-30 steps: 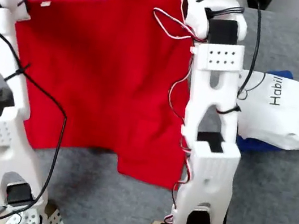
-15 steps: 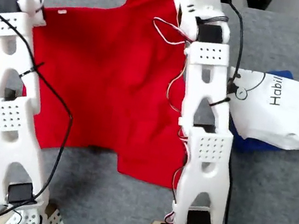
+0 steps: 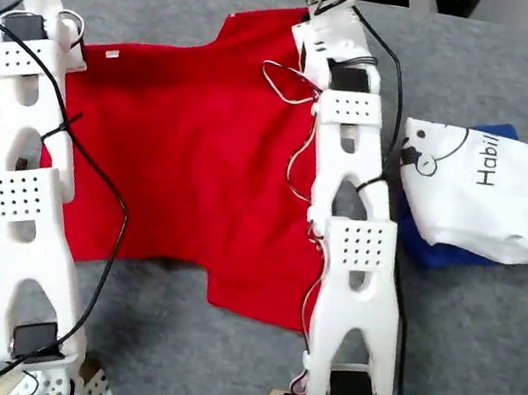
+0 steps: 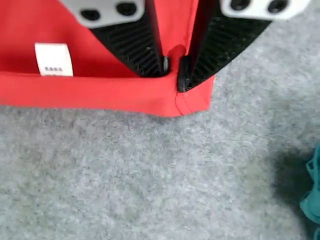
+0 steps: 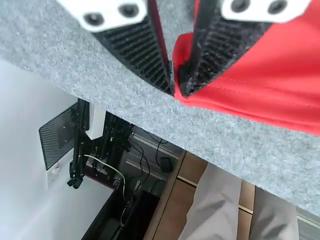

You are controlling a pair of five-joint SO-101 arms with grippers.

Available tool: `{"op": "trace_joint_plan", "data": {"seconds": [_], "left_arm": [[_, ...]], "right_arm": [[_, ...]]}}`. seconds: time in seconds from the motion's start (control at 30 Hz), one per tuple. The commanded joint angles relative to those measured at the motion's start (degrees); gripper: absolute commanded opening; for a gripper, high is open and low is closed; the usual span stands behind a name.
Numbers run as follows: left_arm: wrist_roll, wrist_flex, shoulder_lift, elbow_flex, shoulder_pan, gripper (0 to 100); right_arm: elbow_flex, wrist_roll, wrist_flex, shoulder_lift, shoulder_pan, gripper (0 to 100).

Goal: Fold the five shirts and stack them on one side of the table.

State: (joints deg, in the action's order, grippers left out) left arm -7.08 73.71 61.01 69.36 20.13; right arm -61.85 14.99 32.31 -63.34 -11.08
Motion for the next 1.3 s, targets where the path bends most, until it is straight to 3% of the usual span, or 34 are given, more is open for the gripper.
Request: {"op": "trace_joint_plan", "data": {"seconds": [0.0, 0.13, 0.23, 0.37, 0.6, 0.93, 1.13, 1.27], "left_arm": [[-3.08, 4.66, -1.63, 5.63, 0.53, 2], [-6.24, 14.33, -1.54, 10.02, -0.26, 2], [-6.51, 19.25, -1.63, 13.10, 0.00, 2], [-7.56, 27.52, -1.45, 18.99, -0.88, 2], [-9.49, 27.34, -1.01, 7.91, 0.18, 2], [-14.59, 27.34, -11.47, -12.13, 2.99, 2], [-11.52, 26.46, -27.74, -32.44, 0.35, 2], [-8.79, 19.78, -36.88, -47.65, 0.26, 2]], "right_arm": [[-4.35, 0.62, 4.57, 3.30, -1.27, 0.2], [-7.96, 0.88, 21.71, 6.99, -2.59, 0.2], [-12.00, 5.89, 35.69, 8.75, -4.09, 0.2], [-19.03, 5.45, 45.36, 8.31, -4.62, 0.2], [-34.33, 5.80, 63.56, 4.00, -6.37, 0.2], [-33.71, 5.54, 69.98, 4.09, -4.09, 0.2], [-33.27, 2.64, 70.15, 8.92, -4.00, 0.2], [-33.27, 2.73, 70.24, 9.89, -4.35, 0.2]]}}
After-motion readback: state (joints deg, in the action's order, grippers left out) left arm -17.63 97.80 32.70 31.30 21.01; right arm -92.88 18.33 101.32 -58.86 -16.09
